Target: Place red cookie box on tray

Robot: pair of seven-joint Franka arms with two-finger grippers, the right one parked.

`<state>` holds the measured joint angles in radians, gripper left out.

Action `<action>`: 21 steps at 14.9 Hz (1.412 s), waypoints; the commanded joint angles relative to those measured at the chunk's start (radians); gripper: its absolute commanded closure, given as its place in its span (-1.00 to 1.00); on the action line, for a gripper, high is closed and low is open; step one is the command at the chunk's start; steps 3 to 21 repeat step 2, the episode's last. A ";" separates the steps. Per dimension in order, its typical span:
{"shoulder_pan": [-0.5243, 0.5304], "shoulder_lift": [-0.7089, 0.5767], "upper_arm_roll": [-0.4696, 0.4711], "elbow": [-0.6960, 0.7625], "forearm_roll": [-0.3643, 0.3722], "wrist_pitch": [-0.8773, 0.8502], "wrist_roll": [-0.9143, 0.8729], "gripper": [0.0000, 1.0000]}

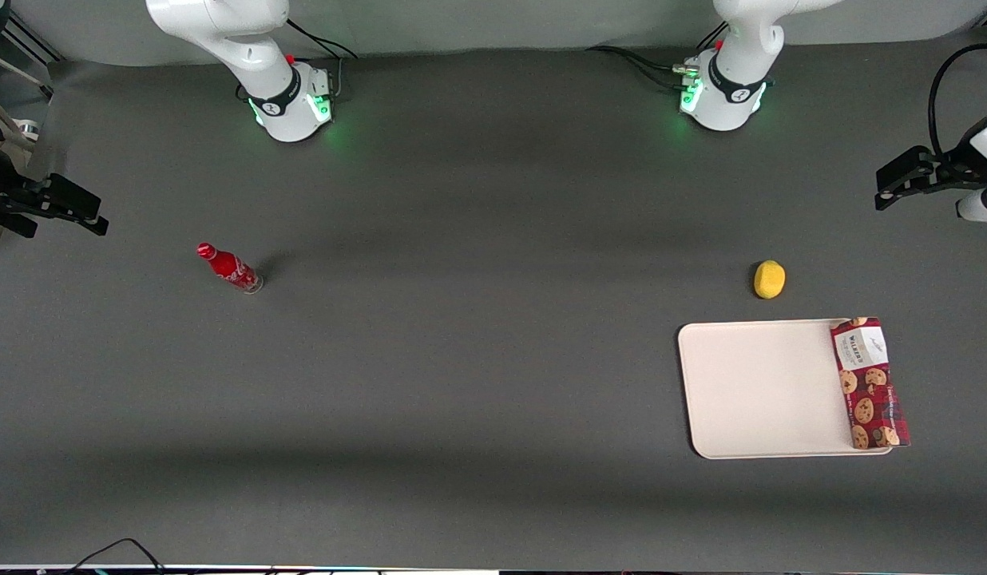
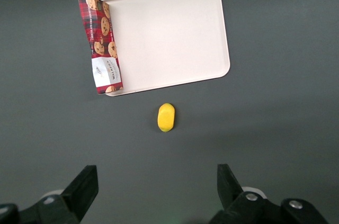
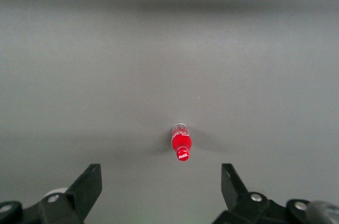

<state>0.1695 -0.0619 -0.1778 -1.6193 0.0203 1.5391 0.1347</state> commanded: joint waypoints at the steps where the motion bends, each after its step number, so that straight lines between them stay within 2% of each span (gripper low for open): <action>1: 0.005 -0.015 -0.003 -0.024 -0.033 0.013 -0.004 -1.00; 21: 0.005 -0.015 -0.003 -0.024 -0.033 0.013 -0.006 -1.00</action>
